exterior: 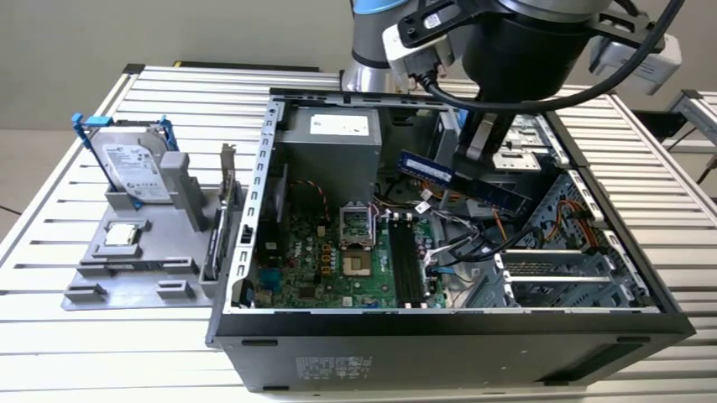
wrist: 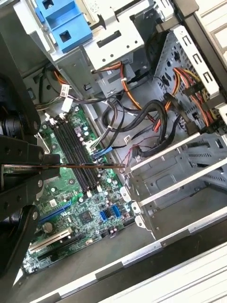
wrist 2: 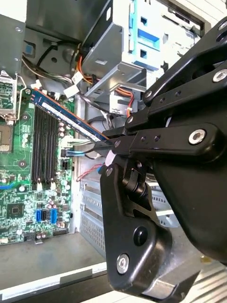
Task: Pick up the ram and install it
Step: 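Insert the ram into the slot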
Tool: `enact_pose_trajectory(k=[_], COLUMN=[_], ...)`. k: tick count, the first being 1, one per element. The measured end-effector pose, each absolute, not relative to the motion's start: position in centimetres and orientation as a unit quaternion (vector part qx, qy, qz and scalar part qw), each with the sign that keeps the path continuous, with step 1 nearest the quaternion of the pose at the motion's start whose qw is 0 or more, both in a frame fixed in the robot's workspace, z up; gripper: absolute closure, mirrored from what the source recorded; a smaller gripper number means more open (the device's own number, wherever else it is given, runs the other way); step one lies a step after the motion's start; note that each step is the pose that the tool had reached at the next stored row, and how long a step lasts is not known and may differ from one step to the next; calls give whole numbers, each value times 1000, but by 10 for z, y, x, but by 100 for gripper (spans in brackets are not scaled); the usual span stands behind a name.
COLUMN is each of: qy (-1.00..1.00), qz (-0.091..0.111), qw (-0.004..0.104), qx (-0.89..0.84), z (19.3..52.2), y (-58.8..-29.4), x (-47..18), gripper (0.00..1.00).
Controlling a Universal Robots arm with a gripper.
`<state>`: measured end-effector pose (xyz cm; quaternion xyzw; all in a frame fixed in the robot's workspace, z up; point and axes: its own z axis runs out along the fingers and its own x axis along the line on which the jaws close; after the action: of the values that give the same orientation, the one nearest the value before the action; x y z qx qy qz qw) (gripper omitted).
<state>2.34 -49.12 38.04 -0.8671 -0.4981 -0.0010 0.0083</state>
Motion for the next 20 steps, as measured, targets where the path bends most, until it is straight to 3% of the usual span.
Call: enact_pose_trajectory(k=[20], qy=[-405], qz=[-2], qw=[8], qx=[-914], z=[380], y=[-491], x=[23], gripper=[100])
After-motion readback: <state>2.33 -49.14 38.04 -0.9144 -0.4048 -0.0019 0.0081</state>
